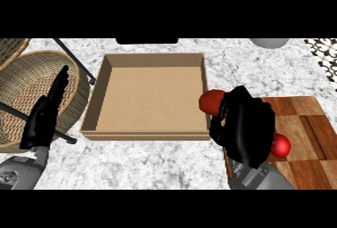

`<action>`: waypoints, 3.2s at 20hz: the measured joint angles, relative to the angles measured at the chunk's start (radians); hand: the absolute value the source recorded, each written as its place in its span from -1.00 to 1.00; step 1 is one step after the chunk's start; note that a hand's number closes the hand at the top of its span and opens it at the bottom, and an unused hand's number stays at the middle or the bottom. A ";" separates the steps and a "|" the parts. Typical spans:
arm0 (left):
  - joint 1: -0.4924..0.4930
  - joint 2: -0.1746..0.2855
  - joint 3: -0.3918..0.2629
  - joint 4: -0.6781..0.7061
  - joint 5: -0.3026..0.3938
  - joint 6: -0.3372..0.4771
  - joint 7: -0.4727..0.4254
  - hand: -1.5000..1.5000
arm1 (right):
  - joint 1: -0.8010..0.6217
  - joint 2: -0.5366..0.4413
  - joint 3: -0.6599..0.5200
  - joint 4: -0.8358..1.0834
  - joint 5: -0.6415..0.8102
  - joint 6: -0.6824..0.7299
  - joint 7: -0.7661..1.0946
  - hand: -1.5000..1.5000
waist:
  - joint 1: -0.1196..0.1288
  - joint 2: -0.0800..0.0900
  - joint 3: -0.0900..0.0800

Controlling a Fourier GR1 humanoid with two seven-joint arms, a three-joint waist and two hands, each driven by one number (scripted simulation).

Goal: Pick the bell pepper from the cutting board and place it in the cardboard box

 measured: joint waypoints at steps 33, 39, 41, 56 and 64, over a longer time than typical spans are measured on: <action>-0.118 -0.060 -0.046 0.032 -0.015 -0.041 -0.032 0.00 | -0.514 0.126 -0.418 0.635 -0.173 -0.231 0.025 -1.00 | 0.124 0.059 0.010; -0.123 -0.063 -0.048 0.038 -0.015 -0.048 -0.039 0.00 | -0.532 0.127 -0.475 0.749 -0.233 -0.362 -0.031 -1.00 | 0.129 0.059 0.012; -0.123 -0.064 -0.049 0.043 -0.019 -0.047 -0.046 0.00 | -0.550 0.127 -0.476 0.778 -0.232 -0.416 -0.051 -1.00 | 0.129 0.057 0.012; -0.058 -0.045 -0.014 0.032 -0.009 -0.035 -0.041 0.00 | -0.557 0.128 -0.450 0.749 -0.203 -0.801 -0.085 -1.00 | 0.065 0.026 0.011; 0.015 -0.023 0.021 0.008 0.000 -0.016 -0.031 0.00 | -0.409 0.130 -0.415 0.557 -0.183 -0.834 -0.047 -1.00 | -0.002 0.003 0.013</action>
